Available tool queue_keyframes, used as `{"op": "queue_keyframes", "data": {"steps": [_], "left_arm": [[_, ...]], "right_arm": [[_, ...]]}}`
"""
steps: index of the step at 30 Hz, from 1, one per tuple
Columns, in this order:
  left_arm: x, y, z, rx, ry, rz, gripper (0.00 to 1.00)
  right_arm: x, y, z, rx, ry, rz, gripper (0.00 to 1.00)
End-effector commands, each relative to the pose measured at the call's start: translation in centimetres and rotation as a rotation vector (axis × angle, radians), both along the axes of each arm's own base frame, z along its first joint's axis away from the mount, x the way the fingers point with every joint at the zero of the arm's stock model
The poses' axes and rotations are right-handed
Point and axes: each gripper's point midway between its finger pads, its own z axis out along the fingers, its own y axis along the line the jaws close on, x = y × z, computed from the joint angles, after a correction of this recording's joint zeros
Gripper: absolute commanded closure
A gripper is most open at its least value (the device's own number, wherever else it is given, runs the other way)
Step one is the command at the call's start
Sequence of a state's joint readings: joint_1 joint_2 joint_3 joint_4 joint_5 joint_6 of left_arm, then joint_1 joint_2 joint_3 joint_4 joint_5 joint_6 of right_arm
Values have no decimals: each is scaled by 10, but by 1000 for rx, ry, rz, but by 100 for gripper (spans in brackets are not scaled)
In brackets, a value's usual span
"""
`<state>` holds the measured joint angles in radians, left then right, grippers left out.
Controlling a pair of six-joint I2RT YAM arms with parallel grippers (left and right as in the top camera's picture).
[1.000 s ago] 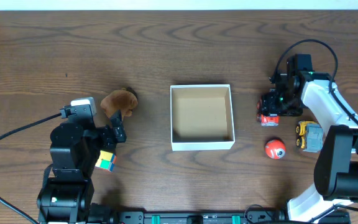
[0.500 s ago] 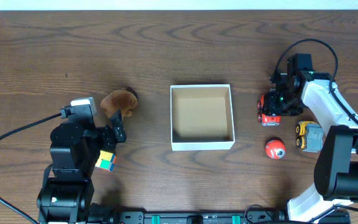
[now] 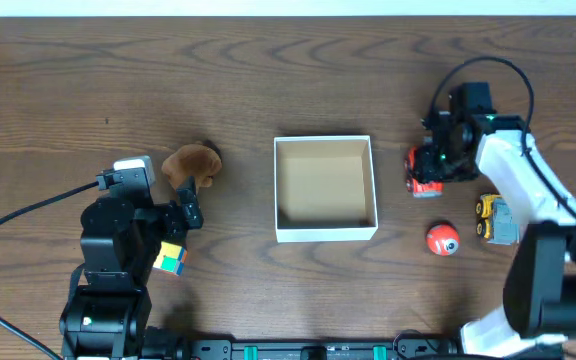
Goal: Pack container
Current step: 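Carry the fire truck left into the white box and release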
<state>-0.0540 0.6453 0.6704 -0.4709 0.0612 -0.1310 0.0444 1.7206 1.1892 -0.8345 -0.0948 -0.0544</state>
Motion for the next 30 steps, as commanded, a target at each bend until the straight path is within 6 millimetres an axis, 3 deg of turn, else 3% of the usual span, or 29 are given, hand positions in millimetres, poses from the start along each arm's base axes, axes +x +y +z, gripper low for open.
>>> {"op": "queue_keyframes", "data": {"steps": [1,7,12,16,21,26,30], "left_arm": [[1,0,11,-6,-25,0,2],[1,0,11,-6,-24,0,2],[1,0,11,-6,-24,0,2],[1,0,11,-6,-24,0,2],[1,0,11,-6,-24,0,2],[1,0,11,-6,-24,0,2],[1,0,11,-6,-23,0,2]], "right_arm": [[21,24,72,1,-218,41,99],[16,67,141,0,-431,58,99],[4,121,160,147,-475,8,99],[-4,149,149,186,-437,-113,99],[-11,166,112,137,-353,-206,99],[-18,169,63,64,-223,-230,99],[-17,168,39,20,-175,-228,99]]}}
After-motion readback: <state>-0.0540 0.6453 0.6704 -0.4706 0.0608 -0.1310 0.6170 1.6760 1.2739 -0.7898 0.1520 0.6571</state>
